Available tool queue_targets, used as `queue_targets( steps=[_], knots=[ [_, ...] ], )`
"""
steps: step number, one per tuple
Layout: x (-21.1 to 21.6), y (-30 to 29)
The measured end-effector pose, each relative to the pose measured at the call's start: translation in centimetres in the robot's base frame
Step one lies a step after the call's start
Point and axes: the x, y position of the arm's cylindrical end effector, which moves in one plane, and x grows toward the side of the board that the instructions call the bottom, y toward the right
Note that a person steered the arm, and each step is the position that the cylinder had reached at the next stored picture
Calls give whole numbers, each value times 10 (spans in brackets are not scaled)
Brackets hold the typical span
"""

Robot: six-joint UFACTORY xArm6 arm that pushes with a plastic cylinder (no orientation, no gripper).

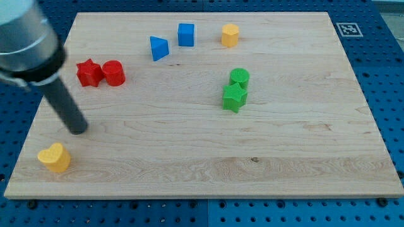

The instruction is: Point your arm to the yellow hexagon

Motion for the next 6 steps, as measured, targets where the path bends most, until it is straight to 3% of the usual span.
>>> queue_targets(
  steps=[2,6],
  knots=[
    [-41,88],
    [-170,231]
  ],
)
